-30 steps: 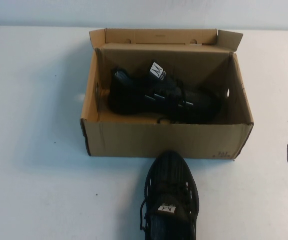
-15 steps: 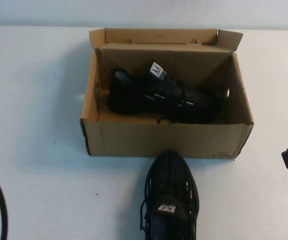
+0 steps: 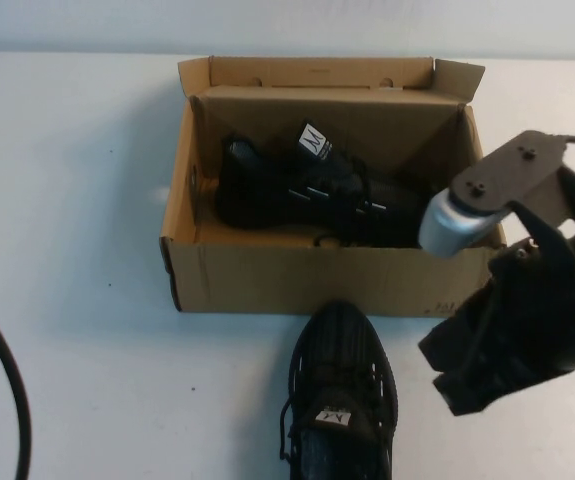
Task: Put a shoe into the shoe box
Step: Pick up the shoe from the table
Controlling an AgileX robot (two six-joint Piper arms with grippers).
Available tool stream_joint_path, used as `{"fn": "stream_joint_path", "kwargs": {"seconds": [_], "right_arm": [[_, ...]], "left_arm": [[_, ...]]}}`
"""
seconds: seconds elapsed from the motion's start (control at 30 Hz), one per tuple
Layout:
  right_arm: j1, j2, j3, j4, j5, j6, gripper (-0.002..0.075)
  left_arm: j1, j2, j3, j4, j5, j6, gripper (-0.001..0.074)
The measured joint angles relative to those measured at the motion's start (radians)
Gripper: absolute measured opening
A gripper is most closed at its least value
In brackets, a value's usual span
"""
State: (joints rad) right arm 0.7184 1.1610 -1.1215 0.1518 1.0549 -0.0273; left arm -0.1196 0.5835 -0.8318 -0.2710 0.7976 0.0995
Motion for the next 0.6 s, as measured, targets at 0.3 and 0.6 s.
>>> {"fn": "stream_joint_path", "kwargs": {"seconds": [0.3,0.6], "right_arm": [[0.007,0.174,0.000,0.105,-0.023,0.004,0.0326],[0.007,0.295,0.000,0.190,-0.059,-0.119,0.0544]], "left_arm": [[0.000,0.000,0.000,-0.002,0.002,0.020,-0.0001],[0.000,0.000,0.000,-0.004,0.002,0.020,-0.0001]]}}
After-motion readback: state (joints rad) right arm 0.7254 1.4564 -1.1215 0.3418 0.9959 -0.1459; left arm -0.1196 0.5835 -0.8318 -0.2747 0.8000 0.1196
